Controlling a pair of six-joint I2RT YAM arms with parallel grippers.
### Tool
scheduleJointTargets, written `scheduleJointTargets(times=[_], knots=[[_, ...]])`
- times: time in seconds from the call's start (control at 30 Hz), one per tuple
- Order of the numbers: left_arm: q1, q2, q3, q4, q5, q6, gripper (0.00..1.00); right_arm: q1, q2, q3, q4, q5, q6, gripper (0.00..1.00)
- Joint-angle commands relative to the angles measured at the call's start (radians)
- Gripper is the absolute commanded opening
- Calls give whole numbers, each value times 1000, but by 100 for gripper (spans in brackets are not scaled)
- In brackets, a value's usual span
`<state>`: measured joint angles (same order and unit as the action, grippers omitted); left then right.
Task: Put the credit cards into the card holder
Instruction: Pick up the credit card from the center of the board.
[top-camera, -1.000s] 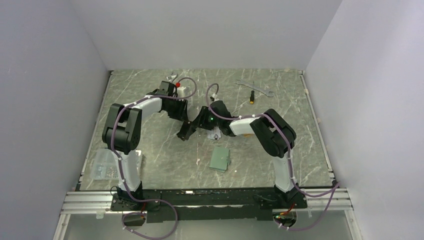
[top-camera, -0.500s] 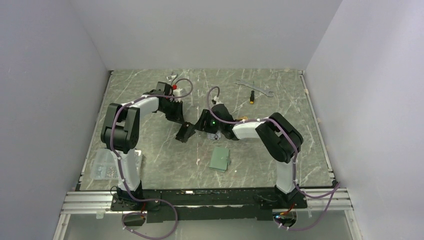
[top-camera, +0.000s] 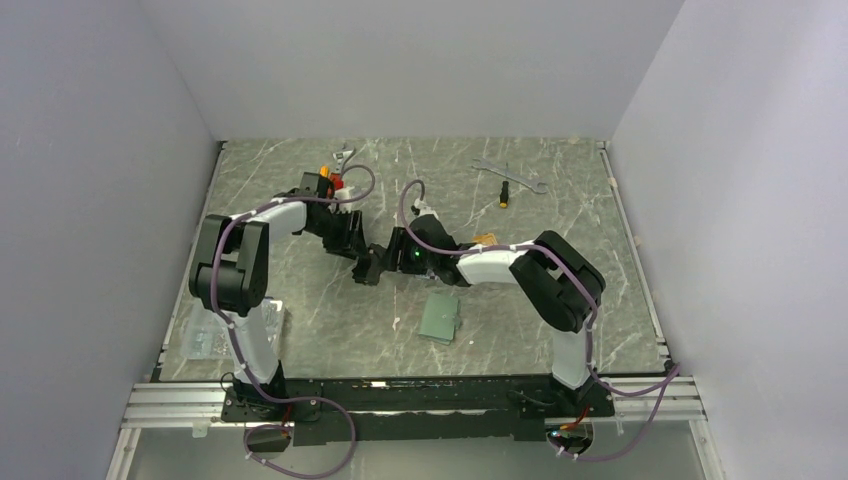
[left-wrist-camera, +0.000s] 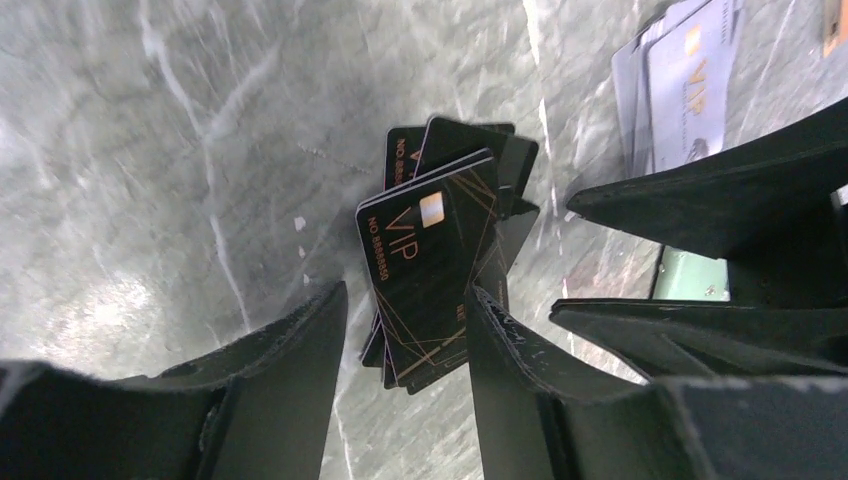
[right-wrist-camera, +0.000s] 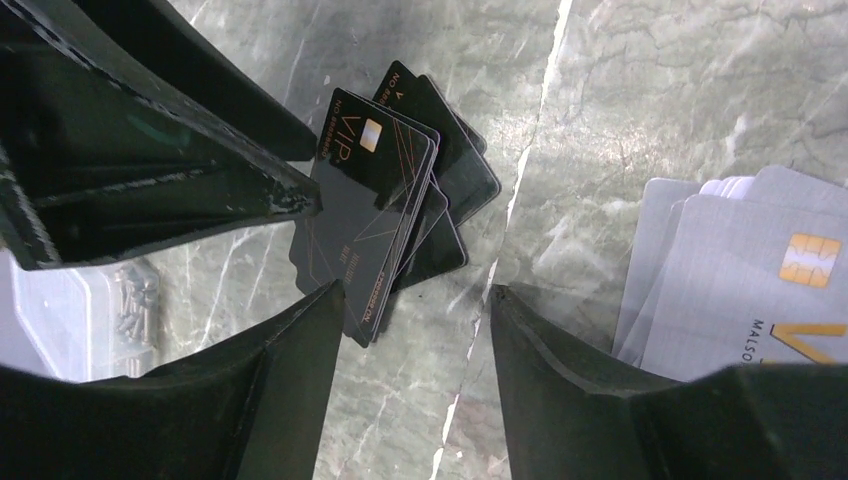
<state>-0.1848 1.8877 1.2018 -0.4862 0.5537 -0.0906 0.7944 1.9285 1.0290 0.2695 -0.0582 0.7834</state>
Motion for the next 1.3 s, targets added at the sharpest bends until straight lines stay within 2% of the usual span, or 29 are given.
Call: scheduleJointTargets(times=[0.0, 0.1, 0.33, 0.4, 0.53, 0.63, 0.8, 1.13, 1.27], knots=[[-4, -3, -45, 40, 24, -45, 53, 10, -5, -16, 32, -22, 48, 54], [-7, 18, -63, 57, 32, -64, 52, 15, 25, -6, 45, -36, 62, 48], [-33, 34, -94, 69, -28, -58, 47, 17, 51, 0, 71, -59, 81, 43], [-42, 40, -101, 71, -54, -57, 38, 18, 66, 6, 73, -71, 88, 43], [-38, 44, -66, 46, -38, -41, 13, 20, 81, 11, 69, -67, 92, 43], [-25, 32, -41, 35, 6, -41, 5, 17, 84, 11, 69, -72, 94, 48], [-3, 0, -16, 30, 46, -40, 5, 12, 89, -2, 81, -84, 108, 54], [47, -12, 6, -24, 206, -2, 5, -3, 81, -19, 93, -86, 108, 54], [51, -28, -31, 18, 230, -5, 6, -11, 73, -38, 117, -104, 117, 55]])
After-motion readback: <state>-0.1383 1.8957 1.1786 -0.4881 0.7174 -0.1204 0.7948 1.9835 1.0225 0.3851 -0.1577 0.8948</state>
